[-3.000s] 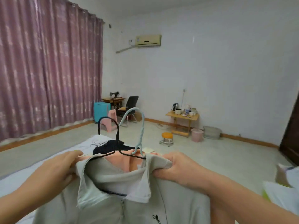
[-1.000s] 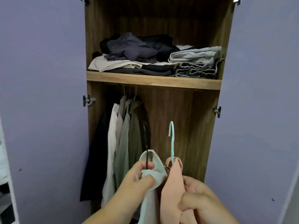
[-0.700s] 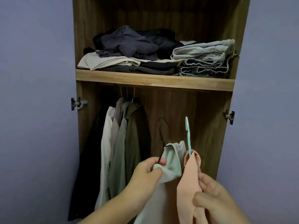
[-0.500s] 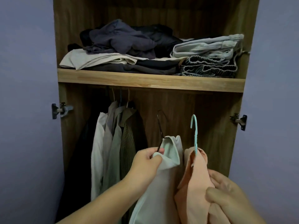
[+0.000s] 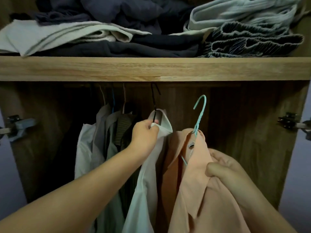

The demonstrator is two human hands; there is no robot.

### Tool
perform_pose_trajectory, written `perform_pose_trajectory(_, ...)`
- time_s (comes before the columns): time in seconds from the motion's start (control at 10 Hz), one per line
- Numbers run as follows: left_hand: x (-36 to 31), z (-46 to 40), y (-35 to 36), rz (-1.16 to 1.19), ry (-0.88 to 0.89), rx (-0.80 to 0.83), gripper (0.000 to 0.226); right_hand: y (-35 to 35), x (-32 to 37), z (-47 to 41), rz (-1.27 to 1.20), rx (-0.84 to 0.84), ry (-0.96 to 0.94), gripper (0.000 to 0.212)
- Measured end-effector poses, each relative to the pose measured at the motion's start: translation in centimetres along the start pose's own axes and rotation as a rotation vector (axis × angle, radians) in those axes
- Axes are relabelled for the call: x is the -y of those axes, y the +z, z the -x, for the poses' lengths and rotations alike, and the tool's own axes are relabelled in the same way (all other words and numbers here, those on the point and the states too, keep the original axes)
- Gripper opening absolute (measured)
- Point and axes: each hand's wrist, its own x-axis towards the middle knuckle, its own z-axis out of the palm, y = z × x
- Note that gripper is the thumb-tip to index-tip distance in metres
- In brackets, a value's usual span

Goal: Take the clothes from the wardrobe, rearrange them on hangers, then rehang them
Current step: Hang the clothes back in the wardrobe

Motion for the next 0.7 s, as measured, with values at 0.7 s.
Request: perform_pose_trajectory(0.7,3.3,-18.5,0.4,-0.325,-0.198,-0.480,0.030,8.5,3.2,-24.3,-0.057,0.279,-0.210,0.051)
